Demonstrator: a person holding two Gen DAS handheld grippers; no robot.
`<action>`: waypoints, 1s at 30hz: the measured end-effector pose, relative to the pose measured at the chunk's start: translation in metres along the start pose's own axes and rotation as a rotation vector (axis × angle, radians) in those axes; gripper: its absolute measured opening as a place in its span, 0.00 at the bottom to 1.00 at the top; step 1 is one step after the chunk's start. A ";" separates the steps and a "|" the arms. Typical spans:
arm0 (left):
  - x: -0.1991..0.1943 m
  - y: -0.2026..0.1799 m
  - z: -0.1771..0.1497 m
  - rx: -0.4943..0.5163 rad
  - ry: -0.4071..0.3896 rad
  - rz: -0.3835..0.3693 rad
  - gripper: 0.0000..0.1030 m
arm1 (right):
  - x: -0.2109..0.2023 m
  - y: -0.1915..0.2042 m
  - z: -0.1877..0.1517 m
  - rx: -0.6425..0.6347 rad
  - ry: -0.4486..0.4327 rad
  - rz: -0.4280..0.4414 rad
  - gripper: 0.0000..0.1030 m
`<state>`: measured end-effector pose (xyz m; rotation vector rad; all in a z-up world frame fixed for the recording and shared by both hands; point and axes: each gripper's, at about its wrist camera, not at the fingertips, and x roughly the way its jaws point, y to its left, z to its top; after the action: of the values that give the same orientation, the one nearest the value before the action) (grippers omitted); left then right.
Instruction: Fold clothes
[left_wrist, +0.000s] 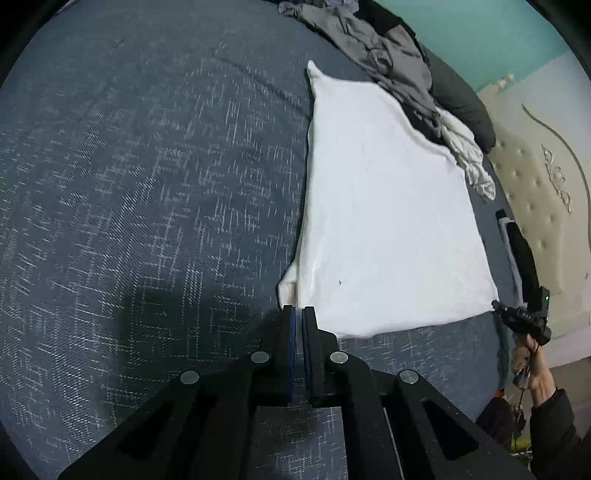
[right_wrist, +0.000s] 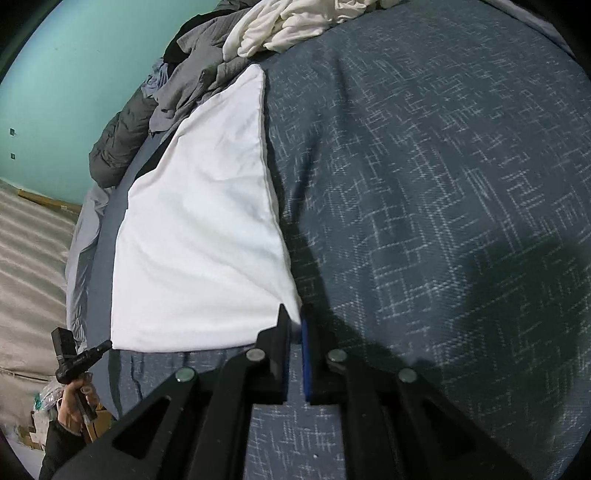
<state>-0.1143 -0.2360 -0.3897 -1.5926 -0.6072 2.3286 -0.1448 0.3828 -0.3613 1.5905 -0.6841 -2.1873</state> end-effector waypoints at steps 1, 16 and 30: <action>-0.003 0.000 0.001 -0.001 -0.008 0.000 0.06 | -0.001 0.001 0.000 -0.007 -0.001 0.002 0.04; -0.004 0.004 -0.007 -0.086 -0.113 0.013 0.27 | -0.002 -0.001 -0.005 -0.020 -0.004 -0.054 0.15; -0.017 0.008 -0.043 -0.211 -0.348 0.000 0.35 | 0.030 0.153 -0.013 -0.228 -0.066 0.067 0.24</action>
<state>-0.0678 -0.2416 -0.3933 -1.2668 -0.9559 2.6379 -0.1421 0.2385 -0.3011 1.3672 -0.4796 -2.1889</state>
